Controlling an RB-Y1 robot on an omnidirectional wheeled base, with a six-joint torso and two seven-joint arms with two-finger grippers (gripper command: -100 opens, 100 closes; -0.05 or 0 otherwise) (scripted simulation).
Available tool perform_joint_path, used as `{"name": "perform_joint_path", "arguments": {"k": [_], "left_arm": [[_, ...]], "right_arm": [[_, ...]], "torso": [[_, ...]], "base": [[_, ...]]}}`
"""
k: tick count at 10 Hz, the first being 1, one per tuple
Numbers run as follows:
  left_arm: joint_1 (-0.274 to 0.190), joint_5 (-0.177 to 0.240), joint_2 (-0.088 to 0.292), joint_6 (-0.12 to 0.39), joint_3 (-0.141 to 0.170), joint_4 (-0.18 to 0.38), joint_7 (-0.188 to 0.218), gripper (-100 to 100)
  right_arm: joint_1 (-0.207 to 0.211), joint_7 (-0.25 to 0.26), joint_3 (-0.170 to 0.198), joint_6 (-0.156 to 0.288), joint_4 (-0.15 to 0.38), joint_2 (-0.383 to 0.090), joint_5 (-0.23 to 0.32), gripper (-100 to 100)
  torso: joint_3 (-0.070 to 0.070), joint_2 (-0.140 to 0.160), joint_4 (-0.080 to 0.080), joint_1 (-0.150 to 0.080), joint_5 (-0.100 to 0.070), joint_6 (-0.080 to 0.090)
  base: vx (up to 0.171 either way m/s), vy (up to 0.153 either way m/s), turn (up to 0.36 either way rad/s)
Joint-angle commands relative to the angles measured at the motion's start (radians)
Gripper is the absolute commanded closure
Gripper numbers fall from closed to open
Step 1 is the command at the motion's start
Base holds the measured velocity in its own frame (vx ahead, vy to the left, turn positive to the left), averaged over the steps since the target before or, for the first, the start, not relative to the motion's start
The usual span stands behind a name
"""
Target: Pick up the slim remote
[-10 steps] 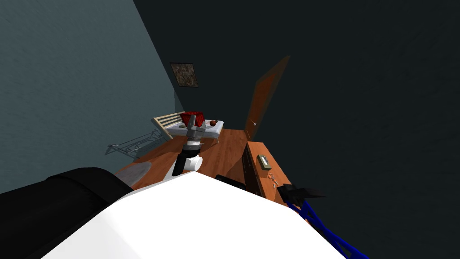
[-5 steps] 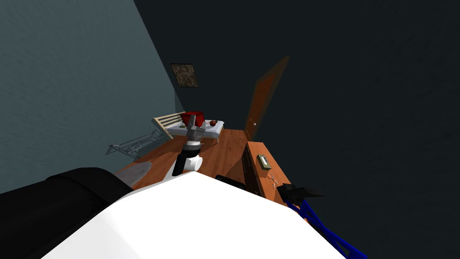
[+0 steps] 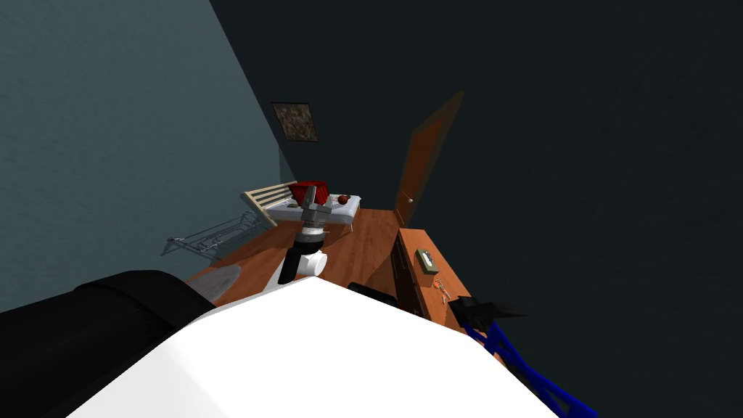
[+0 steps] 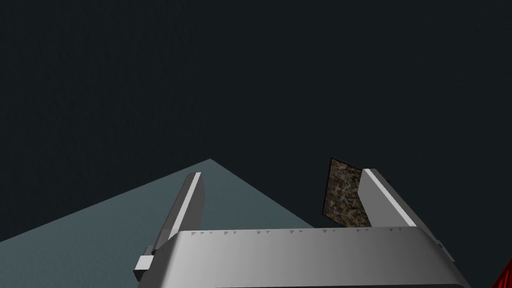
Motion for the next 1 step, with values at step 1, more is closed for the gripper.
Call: {"name": "perform_joint_path", "arguments": {"k": [1], "left_arm": [[0.000,0.000,0.000,0.000,0.000,0.000,0.000,0]], "right_arm": [[0.000,0.000,0.000,0.000,0.000,0.000,0.000,0]], "torso": [[0.000,0.000,0.000,0.000,0.000,0.000]], "base": [[0.003,0.007,0.002]]}}
